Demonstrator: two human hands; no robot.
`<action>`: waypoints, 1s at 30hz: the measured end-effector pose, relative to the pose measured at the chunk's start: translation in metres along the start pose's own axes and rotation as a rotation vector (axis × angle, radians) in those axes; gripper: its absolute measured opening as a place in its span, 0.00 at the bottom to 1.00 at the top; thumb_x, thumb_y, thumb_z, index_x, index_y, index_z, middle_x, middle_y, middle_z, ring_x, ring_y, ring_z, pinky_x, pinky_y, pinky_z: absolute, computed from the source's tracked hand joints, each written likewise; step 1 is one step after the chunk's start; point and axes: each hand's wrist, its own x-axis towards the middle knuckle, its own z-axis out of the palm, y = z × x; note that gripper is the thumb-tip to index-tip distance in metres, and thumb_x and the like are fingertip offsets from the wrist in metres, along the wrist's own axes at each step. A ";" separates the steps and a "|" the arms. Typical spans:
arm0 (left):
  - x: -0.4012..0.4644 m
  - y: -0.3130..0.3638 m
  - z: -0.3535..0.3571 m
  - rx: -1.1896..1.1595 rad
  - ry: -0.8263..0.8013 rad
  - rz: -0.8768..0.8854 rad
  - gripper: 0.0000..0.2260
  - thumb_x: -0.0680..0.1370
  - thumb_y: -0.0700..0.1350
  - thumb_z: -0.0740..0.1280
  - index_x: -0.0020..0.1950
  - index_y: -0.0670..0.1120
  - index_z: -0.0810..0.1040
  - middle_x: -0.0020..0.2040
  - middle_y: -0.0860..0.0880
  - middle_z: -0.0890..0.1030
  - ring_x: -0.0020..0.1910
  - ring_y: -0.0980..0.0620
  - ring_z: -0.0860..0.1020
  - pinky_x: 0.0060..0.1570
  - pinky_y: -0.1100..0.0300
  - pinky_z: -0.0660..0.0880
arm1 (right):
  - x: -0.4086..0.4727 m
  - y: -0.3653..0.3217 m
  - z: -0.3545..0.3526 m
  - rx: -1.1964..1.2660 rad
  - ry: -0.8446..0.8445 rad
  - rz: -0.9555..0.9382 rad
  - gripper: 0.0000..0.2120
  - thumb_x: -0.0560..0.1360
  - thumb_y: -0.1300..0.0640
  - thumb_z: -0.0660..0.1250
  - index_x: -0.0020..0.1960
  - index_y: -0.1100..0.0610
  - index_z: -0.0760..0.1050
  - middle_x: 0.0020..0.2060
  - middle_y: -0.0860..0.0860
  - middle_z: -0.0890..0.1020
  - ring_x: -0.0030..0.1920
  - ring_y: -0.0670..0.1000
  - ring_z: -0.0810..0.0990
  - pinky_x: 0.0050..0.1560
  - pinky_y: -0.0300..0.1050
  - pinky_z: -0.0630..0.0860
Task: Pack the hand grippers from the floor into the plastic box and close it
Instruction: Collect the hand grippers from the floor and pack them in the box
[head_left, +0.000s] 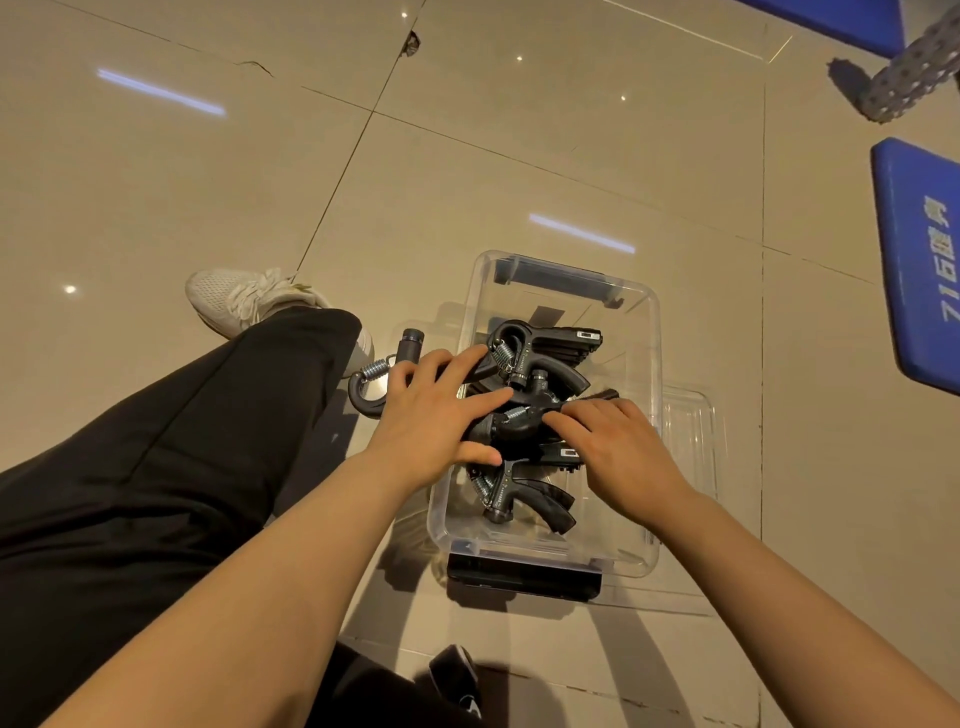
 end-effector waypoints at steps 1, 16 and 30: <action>0.001 0.001 0.001 0.009 -0.006 0.001 0.32 0.71 0.67 0.61 0.73 0.63 0.58 0.78 0.50 0.48 0.74 0.44 0.51 0.67 0.45 0.47 | 0.003 0.001 -0.006 -0.007 0.008 -0.034 0.28 0.59 0.71 0.68 0.58 0.57 0.76 0.48 0.55 0.81 0.45 0.58 0.80 0.44 0.51 0.76; 0.012 -0.003 0.000 -0.224 -0.186 -0.049 0.27 0.77 0.66 0.48 0.74 0.65 0.43 0.75 0.52 0.31 0.74 0.50 0.34 0.71 0.42 0.35 | 0.036 0.018 0.014 0.127 -0.046 0.069 0.22 0.63 0.68 0.73 0.56 0.58 0.77 0.52 0.57 0.81 0.49 0.61 0.80 0.48 0.56 0.75; 0.014 -0.008 0.000 0.021 -0.079 0.080 0.35 0.75 0.66 0.58 0.76 0.61 0.43 0.78 0.53 0.41 0.76 0.50 0.45 0.70 0.44 0.34 | 0.031 0.019 0.058 0.088 -0.255 0.241 0.39 0.69 0.51 0.72 0.74 0.53 0.58 0.71 0.54 0.65 0.72 0.56 0.61 0.71 0.57 0.55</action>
